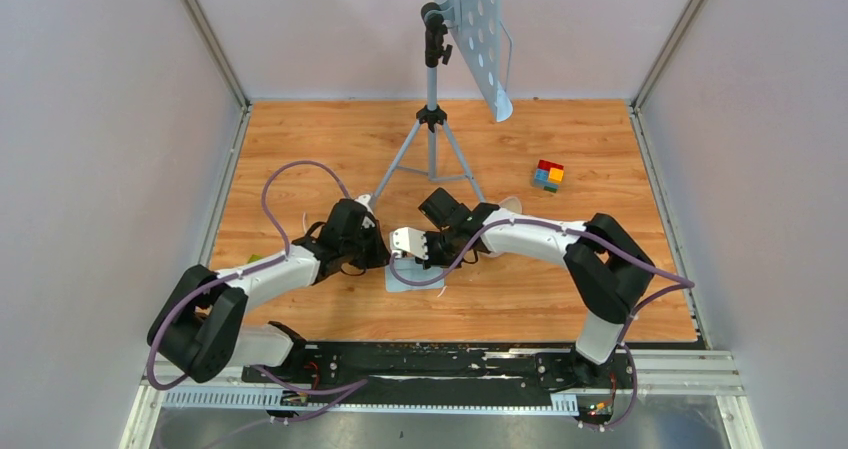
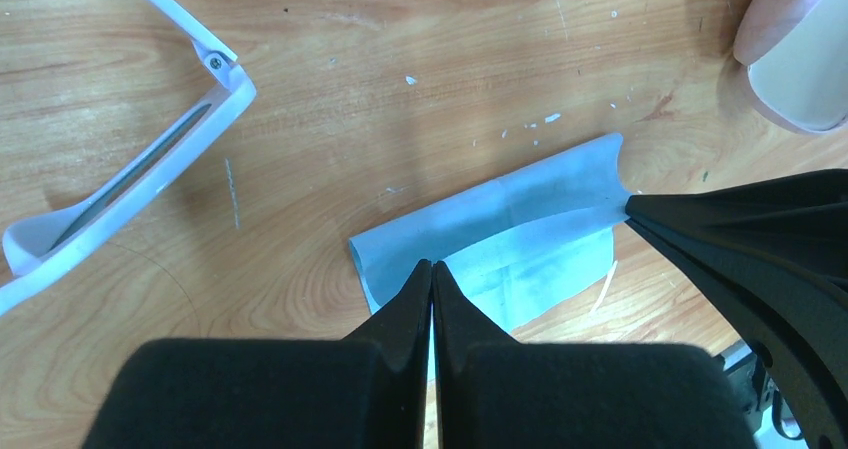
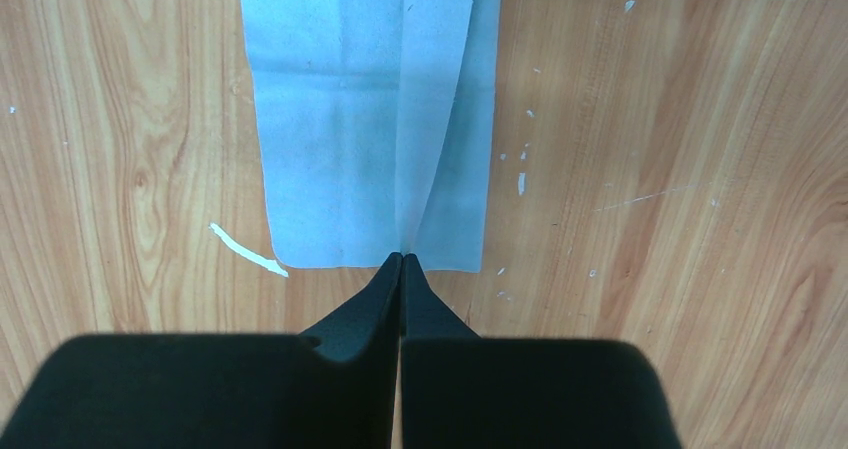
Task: Organize the sunglasses
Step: Fold the glasses cleaning cloth at the center of the board.
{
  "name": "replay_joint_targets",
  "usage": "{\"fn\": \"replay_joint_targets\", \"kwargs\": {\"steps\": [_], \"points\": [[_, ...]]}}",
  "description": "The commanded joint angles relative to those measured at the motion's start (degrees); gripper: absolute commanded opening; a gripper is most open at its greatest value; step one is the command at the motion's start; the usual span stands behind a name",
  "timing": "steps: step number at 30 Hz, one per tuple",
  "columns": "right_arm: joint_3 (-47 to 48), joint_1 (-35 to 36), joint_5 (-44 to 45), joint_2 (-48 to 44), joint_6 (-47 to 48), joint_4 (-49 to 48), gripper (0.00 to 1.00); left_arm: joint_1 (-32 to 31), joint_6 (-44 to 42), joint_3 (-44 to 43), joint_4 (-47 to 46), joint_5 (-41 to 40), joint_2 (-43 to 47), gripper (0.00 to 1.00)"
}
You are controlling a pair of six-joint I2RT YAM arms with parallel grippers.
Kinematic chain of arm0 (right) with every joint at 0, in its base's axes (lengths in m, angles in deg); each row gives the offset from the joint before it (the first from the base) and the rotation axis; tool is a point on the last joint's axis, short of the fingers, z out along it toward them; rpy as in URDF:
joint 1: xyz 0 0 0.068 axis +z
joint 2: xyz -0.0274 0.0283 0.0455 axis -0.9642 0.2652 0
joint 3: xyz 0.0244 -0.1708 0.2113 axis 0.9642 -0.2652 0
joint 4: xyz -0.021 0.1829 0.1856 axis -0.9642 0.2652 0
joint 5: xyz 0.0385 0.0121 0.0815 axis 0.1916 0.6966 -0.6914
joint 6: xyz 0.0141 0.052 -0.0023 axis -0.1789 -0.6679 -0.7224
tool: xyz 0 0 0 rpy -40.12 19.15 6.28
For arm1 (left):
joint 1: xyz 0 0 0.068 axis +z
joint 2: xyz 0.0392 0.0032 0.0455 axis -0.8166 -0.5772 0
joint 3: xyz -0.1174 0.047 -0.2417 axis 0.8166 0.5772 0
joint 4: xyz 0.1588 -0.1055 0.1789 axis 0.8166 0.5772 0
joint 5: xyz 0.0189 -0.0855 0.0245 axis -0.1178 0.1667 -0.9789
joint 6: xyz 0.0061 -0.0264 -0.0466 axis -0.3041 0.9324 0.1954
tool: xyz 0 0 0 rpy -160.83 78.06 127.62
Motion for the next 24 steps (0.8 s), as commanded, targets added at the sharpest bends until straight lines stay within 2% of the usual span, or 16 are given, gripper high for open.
{"fn": "replay_joint_targets", "kwargs": {"steps": [1, 24], "points": [[-1.48, 1.37, -0.17, -2.25, -0.89, 1.16, 0.00, -0.68, 0.42, 1.19, 0.71, -0.13, 2.20, 0.00], [-3.29, 2.71, -0.70, -2.36, -0.91, 1.12, 0.00, -1.50, 0.01, 2.60, 1.17, 1.33, 2.53, 0.00]]}}
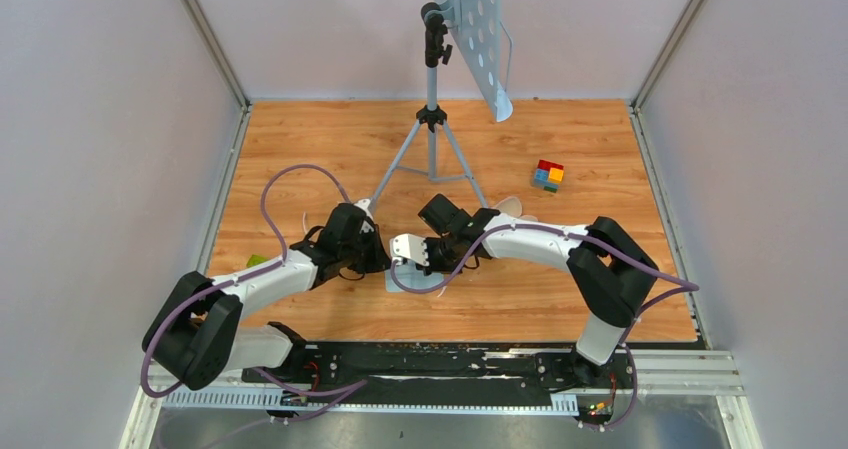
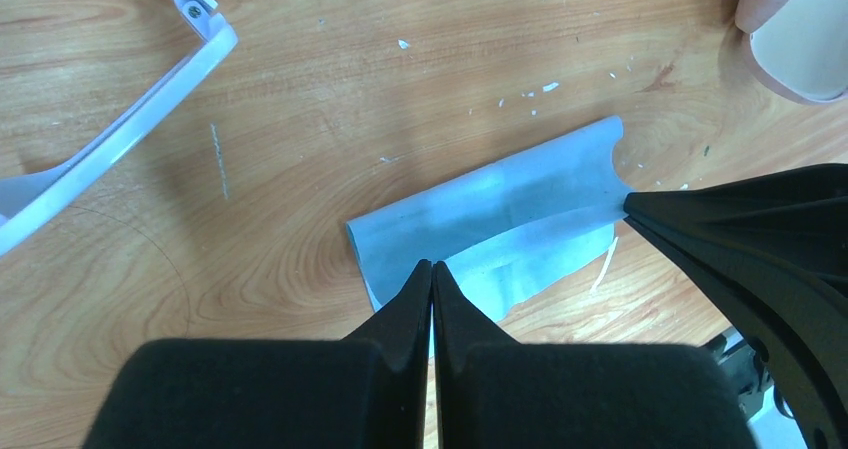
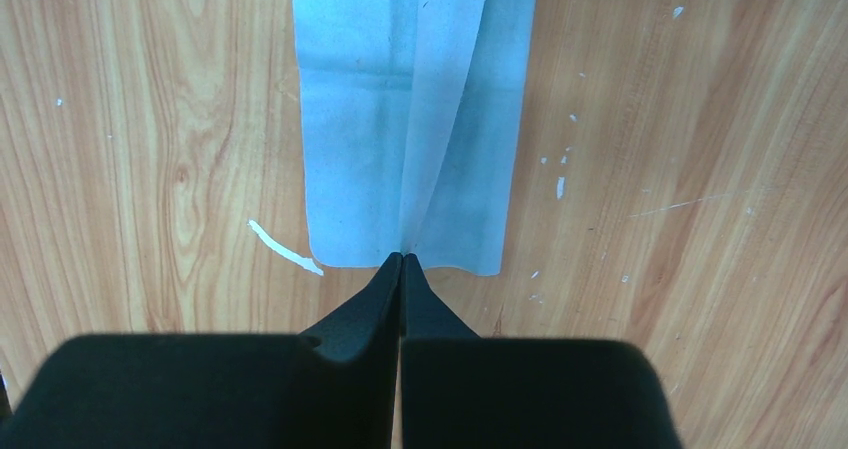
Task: Organize the sunglasses
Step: Fold the glasses cleaning cloth at the center of the board.
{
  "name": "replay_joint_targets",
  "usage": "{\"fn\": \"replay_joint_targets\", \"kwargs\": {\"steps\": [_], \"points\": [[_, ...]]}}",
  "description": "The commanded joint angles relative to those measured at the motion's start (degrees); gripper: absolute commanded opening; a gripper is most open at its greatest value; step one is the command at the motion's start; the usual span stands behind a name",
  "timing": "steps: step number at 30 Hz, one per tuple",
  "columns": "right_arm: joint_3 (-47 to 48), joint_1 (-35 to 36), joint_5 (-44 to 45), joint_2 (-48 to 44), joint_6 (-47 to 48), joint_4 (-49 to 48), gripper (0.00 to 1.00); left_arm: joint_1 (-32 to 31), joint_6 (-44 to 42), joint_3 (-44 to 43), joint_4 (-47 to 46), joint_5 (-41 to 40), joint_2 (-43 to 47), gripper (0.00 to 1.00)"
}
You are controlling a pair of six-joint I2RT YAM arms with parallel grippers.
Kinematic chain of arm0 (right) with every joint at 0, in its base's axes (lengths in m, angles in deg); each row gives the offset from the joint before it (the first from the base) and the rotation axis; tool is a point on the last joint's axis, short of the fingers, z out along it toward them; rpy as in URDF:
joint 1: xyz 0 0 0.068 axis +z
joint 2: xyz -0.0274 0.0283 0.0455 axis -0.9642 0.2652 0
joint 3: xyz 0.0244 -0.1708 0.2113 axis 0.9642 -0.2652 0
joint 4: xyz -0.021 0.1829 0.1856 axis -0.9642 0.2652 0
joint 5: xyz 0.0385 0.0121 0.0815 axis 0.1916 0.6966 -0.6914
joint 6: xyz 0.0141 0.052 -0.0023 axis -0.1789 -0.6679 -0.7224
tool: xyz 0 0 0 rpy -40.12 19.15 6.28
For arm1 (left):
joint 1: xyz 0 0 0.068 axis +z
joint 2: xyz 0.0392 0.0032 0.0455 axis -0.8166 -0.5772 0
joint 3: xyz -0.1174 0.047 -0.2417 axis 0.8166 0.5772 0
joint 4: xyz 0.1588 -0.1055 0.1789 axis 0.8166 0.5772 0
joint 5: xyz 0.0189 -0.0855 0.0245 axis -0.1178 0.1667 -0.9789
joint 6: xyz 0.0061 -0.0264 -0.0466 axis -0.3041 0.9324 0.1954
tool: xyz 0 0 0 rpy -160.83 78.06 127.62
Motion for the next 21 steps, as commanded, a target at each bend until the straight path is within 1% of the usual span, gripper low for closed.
{"fn": "replay_joint_targets", "kwargs": {"steps": [1, 21], "points": [[-1.45, 1.30, -0.61, -0.93, -0.54, 1.35, 0.00, -0.78, -0.32, 0.85, 0.13, 0.79, -0.17, 0.00], [-2.08, 1.86, -1.67, -1.14, -0.33, 1.72, 0.00, -1.12, -0.15, 1.79, 0.95, 0.50, 1.10, 0.00]]}}
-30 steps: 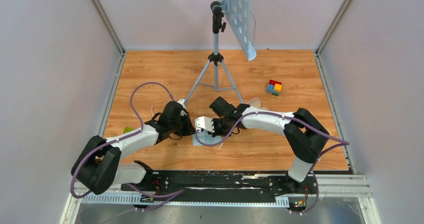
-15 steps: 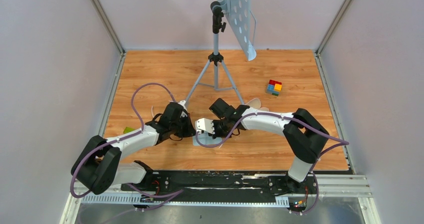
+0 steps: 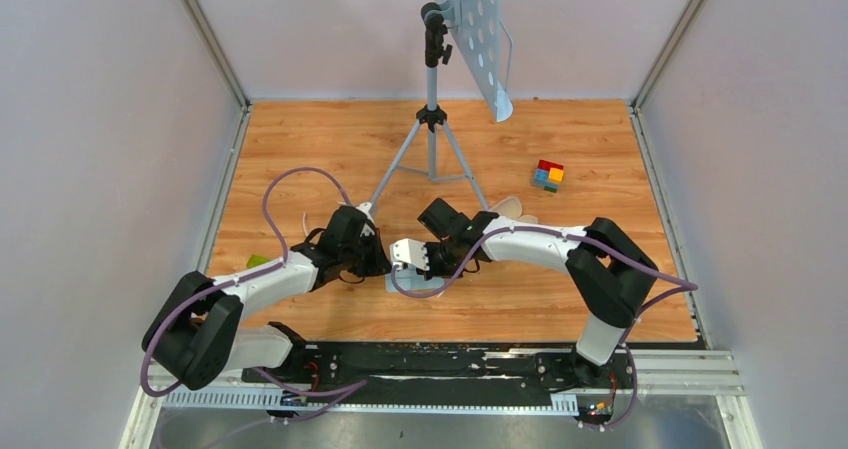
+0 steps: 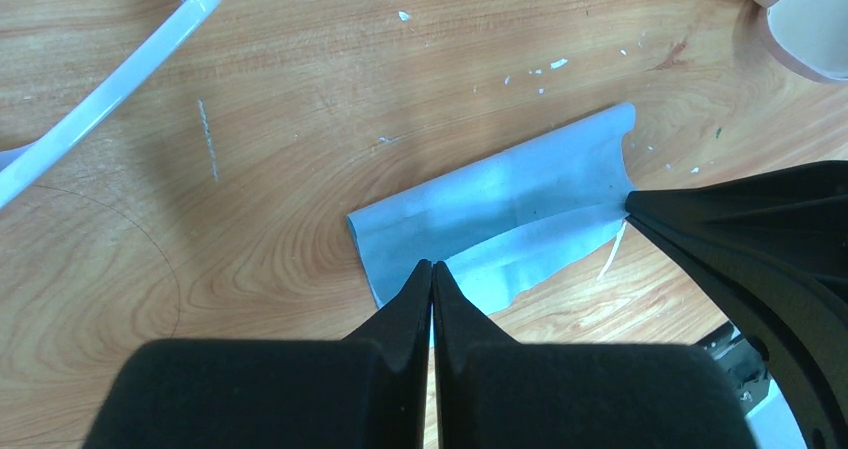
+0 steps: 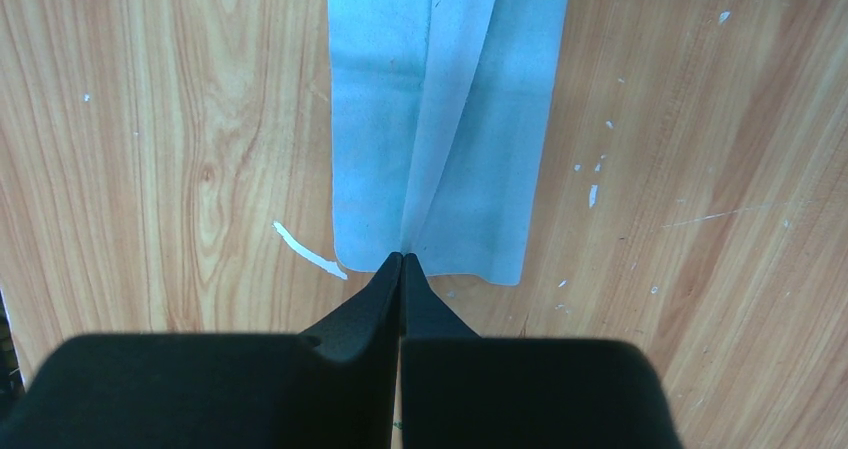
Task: Organize the sunglasses
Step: Fold the glasses cleaning cloth at the center of the board.
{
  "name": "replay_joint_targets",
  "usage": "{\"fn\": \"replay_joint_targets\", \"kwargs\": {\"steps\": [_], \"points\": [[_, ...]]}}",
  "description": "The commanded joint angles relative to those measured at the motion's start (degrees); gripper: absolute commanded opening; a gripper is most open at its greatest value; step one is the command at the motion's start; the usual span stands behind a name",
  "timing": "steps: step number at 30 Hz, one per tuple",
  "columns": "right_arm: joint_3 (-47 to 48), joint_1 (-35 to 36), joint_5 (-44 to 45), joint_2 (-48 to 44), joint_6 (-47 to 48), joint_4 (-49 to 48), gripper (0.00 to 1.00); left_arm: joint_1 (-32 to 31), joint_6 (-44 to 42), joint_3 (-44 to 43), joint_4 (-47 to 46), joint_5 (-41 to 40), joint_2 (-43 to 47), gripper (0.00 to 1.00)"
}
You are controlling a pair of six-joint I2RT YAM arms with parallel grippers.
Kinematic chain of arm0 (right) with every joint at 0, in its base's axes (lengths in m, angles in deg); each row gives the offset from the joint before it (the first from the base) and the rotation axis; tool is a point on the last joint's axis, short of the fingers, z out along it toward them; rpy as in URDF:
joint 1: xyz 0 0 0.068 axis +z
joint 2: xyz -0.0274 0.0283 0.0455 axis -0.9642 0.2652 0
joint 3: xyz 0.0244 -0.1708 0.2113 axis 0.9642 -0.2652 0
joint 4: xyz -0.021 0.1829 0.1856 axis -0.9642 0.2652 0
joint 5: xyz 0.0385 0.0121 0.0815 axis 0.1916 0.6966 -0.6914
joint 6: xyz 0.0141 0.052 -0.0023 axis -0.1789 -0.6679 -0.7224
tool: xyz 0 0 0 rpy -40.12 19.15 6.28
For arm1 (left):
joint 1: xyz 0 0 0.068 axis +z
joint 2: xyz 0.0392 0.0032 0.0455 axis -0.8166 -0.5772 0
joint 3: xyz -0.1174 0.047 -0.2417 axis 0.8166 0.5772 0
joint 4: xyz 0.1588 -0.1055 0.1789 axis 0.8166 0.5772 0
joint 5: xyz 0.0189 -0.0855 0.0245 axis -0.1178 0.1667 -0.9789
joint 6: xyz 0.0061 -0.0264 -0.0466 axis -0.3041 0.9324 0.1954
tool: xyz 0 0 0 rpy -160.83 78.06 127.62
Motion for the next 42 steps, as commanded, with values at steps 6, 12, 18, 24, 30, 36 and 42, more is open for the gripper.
{"fn": "replay_joint_targets", "kwargs": {"steps": [6, 12, 18, 24, 30, 36, 42], "points": [[-1.01, 1.19, -1.02, -1.35, -0.28, 1.89, 0.00, -0.40, 0.38, 1.62, 0.17, 0.50, 1.43, 0.00], [-0.94, 1.30, -1.02, -1.40, -0.29, 1.97, 0.00, -0.53, 0.55, 2.04, -0.20, 0.50, 1.36, 0.00], [-1.01, 1.45, -1.08, -1.23, -0.36, 2.06, 0.00, -0.56, 0.64, 2.32, -0.36, 0.43, 1.61, 0.00], [-0.92, 1.63, -1.04, -1.06, -0.40, 2.06, 0.00, -0.69, 0.79, 2.57, -0.53, 0.59, 1.78, 0.00], [-1.08, 1.73, -1.04, -1.08, -0.30, 2.15, 0.00, -0.68, 0.86, 2.59, -0.61, 0.46, 1.91, 0.00], [-1.18, 1.72, -0.93, -0.96, -0.20, 2.24, 0.00, -1.02, 1.10, 2.59, -1.03, 0.73, 1.71, 0.00], [-1.40, 1.72, -1.01, -1.09, -0.11, 2.33, 0.00, -1.33, 1.08, 2.68, -1.10, 1.23, 1.38, 0.00]]}}
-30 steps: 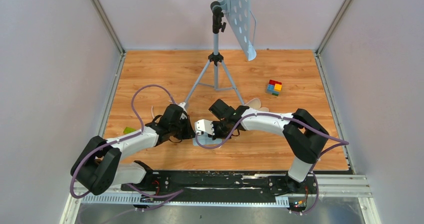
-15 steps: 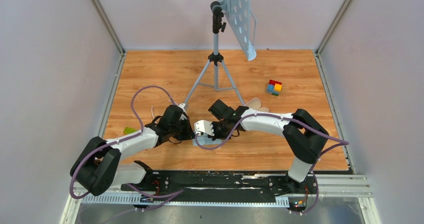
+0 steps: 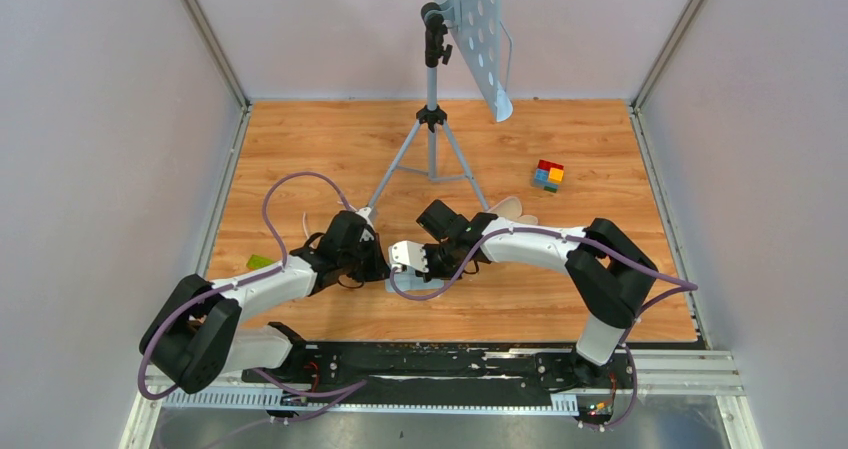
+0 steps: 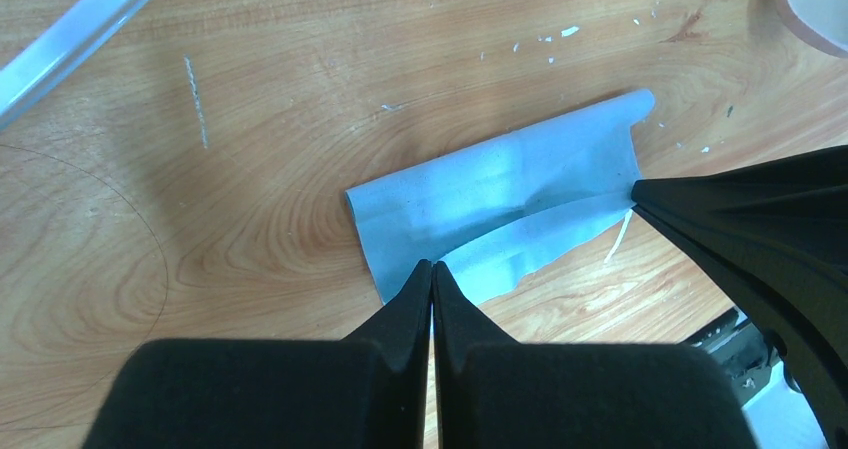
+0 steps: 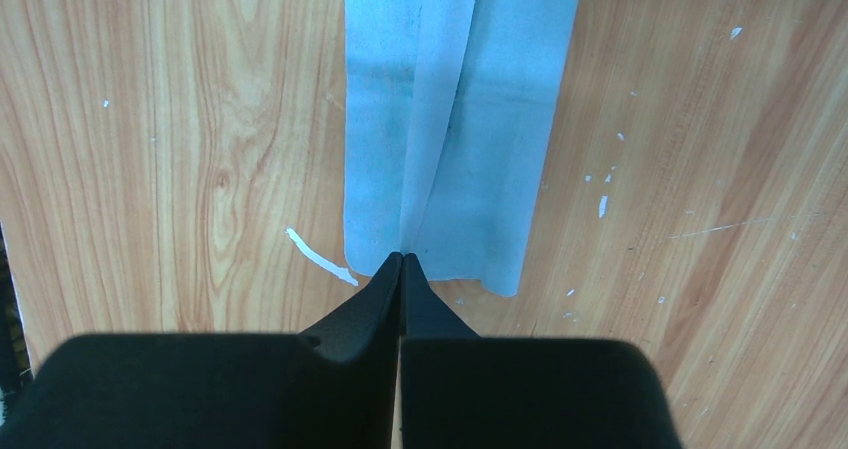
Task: Organize the sunglasses
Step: Fold the glasses cleaning cloth at the center of the board.
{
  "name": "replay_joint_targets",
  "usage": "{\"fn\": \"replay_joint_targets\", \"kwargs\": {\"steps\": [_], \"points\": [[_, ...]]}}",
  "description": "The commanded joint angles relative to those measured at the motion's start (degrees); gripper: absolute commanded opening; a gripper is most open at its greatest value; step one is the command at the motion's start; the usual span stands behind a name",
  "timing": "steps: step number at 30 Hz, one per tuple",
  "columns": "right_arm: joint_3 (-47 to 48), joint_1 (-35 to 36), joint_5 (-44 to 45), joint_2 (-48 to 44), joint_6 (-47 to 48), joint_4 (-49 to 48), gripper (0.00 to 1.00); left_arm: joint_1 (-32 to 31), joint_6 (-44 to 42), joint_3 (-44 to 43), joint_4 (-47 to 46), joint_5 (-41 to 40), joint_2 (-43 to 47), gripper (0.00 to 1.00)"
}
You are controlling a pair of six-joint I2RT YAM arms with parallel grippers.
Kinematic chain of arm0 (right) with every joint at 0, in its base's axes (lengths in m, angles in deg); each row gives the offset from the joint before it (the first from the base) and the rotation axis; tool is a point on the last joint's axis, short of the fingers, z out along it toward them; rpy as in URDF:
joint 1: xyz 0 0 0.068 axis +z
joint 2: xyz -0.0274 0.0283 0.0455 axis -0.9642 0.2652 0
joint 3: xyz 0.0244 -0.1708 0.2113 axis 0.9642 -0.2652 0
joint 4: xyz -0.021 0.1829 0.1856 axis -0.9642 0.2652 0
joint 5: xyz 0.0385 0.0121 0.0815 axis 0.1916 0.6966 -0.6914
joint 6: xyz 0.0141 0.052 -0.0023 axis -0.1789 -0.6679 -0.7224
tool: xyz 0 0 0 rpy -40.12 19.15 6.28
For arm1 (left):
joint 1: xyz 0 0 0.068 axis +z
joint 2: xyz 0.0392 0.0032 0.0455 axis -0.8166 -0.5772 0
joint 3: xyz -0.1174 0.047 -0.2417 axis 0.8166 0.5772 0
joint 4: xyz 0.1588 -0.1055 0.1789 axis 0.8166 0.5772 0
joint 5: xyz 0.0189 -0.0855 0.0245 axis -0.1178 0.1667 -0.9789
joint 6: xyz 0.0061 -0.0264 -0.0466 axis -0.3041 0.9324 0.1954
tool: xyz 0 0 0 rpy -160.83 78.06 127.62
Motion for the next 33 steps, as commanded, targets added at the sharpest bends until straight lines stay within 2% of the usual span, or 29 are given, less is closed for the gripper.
{"fn": "replay_joint_targets", "kwargs": {"steps": [1, 8, 21, 25, 29, 33], "points": [[-1.39, 1.00, -0.62, -1.06, -0.07, 2.26, 0.00, -0.63, 0.17, 0.78, -1.02, 0.92, 0.27, 0.00], [-1.74, 1.44, -0.75, -1.54, 0.64, 3.02, 0.02, -0.78, 0.36, 0.87, -0.89, 1.26, 0.90, 0.00], [-0.59, 1.52, -1.50, -1.39, -1.22, 3.40, 0.15, -0.74, 0.26, 1.33, 0.13, -0.46, 2.13, 0.00], [-0.31, 1.53, -2.13, -2.08, -1.89, 3.76, 0.17, -0.82, 0.17, 0.72, 0.51, 0.29, 1.90, 0.10], [0.34, 1.32, -2.41, -5.87, -2.45, 4.80, 0.20, -0.74, -0.30, -0.98, 4.04, -0.31, 4.97, 0.30], [0.90, -1.07, -3.50, -9.01, -3.66, 4.90, 0.21, -0.82, -1.28, -3.17, 8.06, -3.11, 9.47, 0.40]]}}
